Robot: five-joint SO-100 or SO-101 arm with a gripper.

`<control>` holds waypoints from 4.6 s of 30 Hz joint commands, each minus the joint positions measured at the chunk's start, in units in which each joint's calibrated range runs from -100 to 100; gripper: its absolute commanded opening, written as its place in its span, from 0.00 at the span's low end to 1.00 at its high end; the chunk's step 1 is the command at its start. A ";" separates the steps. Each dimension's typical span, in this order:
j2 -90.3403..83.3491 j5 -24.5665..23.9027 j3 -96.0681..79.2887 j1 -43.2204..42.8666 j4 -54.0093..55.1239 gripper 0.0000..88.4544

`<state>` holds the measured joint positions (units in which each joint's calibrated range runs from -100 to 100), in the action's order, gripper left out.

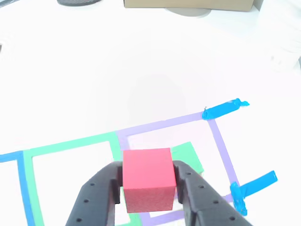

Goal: Tower of hanoi

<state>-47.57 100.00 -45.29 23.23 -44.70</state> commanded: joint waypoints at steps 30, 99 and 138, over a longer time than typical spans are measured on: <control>-7.13 0.00 -11.35 -11.63 4.78 0.06; 70.46 0.00 -28.08 -16.52 113.53 0.07; 75.71 0.00 -30.08 -17.38 119.68 0.19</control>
<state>28.66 99.64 -75.21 6.03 73.56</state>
